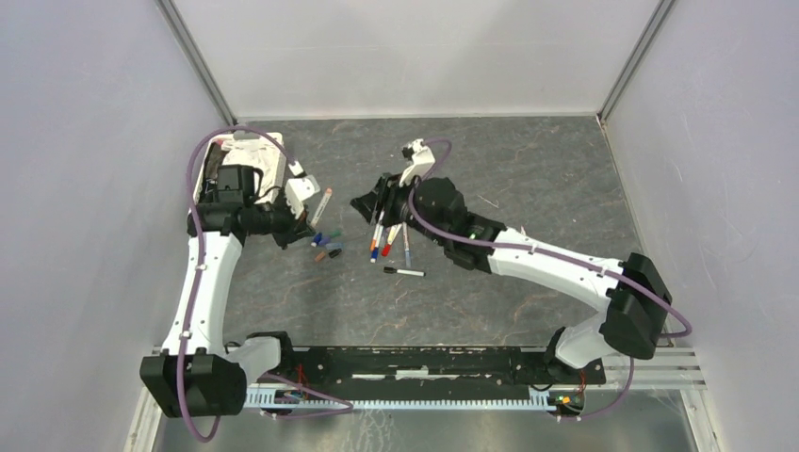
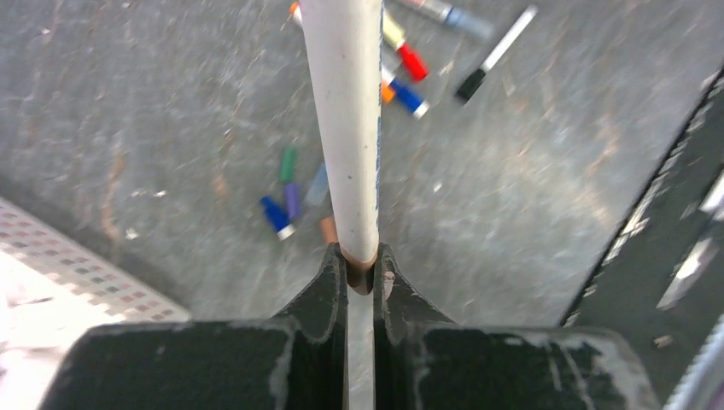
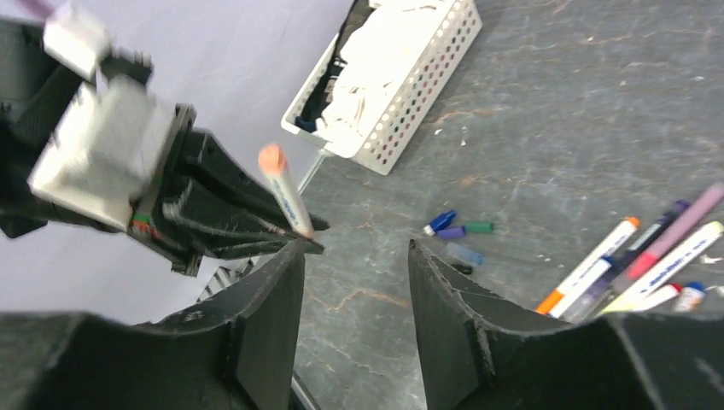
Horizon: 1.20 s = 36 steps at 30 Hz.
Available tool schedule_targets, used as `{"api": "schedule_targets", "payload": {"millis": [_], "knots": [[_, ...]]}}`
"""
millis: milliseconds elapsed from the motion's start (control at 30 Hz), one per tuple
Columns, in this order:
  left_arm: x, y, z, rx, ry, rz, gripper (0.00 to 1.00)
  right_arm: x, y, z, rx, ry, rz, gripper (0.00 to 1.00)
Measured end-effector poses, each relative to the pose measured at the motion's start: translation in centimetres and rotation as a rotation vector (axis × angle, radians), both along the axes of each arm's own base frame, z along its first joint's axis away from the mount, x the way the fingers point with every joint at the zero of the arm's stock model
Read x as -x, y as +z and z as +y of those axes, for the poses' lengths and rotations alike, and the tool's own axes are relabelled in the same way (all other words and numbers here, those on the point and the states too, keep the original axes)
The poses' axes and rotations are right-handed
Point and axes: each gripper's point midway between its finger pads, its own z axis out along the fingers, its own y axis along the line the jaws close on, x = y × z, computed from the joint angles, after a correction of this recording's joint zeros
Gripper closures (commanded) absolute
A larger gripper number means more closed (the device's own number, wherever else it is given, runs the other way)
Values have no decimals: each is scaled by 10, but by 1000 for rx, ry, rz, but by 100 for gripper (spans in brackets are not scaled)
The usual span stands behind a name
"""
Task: Open the pen caps
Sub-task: Pick up the pen from the center of the board.
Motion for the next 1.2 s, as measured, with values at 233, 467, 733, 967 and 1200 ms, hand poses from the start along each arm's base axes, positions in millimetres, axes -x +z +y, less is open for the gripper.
{"api": "schedule_targets", "payload": {"millis": [233, 467, 733, 967, 1200], "knots": [[9, -33, 31, -334, -169, -145, 98, -45, 27, -15, 30, 93, 63, 33], [35, -33, 40, -553, -423, -353, 98, -24, -23, 27, 109, 384, 239, 31], [40, -31, 40, -628, -562, -436, 98, 35, -75, 52, 166, 619, 427, 31], [39, -34, 41, -655, -601, -436, 98, 69, -69, 67, 128, 746, 455, 31], [37, -37, 39, -655, -618, -425, 98, 78, -83, 78, 133, 784, 489, 34]]}}
